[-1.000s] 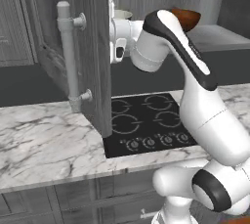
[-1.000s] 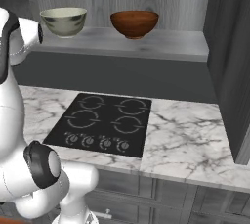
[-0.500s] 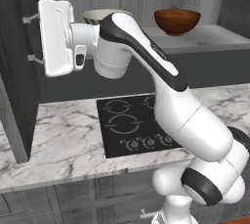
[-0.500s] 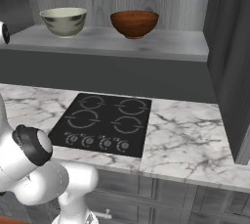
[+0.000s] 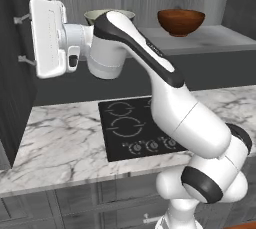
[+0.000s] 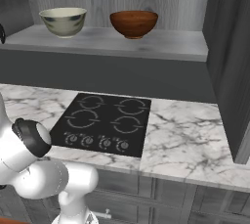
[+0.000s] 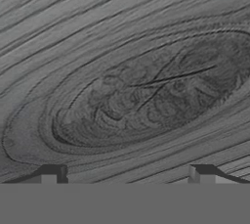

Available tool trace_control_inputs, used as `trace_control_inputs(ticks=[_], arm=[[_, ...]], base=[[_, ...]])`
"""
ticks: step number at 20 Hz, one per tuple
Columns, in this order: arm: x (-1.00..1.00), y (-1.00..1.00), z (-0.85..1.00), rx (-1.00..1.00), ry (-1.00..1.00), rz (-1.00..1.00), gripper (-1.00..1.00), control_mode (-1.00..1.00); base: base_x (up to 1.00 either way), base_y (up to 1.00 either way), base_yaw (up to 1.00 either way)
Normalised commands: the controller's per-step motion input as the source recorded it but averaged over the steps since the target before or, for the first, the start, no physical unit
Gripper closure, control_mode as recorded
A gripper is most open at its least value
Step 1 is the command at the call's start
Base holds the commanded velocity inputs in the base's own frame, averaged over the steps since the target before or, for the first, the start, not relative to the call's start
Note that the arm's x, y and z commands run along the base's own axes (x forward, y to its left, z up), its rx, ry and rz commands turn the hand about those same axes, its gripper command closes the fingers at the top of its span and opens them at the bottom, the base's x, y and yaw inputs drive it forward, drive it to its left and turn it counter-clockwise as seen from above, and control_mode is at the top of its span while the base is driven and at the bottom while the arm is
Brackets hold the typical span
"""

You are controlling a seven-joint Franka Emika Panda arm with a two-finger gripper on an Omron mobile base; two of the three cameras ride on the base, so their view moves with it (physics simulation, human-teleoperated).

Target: Move the bowls from the cabinet to the plates on the dining table.

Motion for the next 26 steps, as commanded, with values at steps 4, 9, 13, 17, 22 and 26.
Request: trace_control_inputs(ticks=[4,9,13,17,22,26], arm=[[-0.19,-0.30,0.20,0.00,0.00,-0.09,-1.00,-1.00],[-0.24,-0.68,0.18,0.00,0.01,-0.13,-1.00,-1.00],[-0.13,-0.67,0.26,-0.02,0.05,-0.13,-1.00,-1.00],[0.00,-0.62,0.40,-0.08,0.13,-0.14,-1.00,-1.00],[0.01,-0.61,0.32,-0.12,0.23,-0.20,-1.00,-1.00],[0.07,-0.56,0.16,-0.16,0.30,-0.23,-1.00,-1.00]], base=[[0.00,0.00,0.00],[0.00,0.00,0.00],[0.00,0.00,0.00],[0.00,0.00,0.00],[0.00,0.00,0.00],[0.00,0.00,0.00]])
